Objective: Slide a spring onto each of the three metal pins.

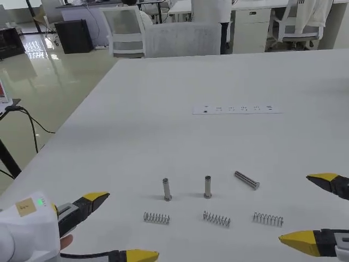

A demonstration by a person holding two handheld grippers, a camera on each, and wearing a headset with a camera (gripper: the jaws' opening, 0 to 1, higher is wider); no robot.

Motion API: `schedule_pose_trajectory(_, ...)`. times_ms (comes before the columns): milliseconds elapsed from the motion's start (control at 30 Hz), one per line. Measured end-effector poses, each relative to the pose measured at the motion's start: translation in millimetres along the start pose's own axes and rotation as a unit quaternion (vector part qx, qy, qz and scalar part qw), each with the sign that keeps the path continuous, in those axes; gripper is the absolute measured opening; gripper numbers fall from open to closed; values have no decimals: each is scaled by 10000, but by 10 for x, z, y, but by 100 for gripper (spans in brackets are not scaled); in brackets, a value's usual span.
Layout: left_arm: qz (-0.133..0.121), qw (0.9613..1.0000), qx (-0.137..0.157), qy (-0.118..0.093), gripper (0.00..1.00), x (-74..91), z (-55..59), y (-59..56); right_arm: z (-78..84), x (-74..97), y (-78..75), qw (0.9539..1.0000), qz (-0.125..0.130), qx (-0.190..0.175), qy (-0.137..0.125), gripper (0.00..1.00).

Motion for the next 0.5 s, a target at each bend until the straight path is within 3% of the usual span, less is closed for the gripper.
schedule_pose_trajectory(500, -69, 10000, 35, 24, 91, 4, -2, 30, 13, -46, -24, 10000, -72, -26, 27, 86)
Point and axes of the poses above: the centre of the closed fingertips' face, and the gripper's own axes: x roughly backward along the fingers, y roughly to its left, z roughly out of its underside, the point moved 9 cm from there along x, roughly backward along the fingers, and after that the axes turned 1 degree about z, right-handed, at the moved point
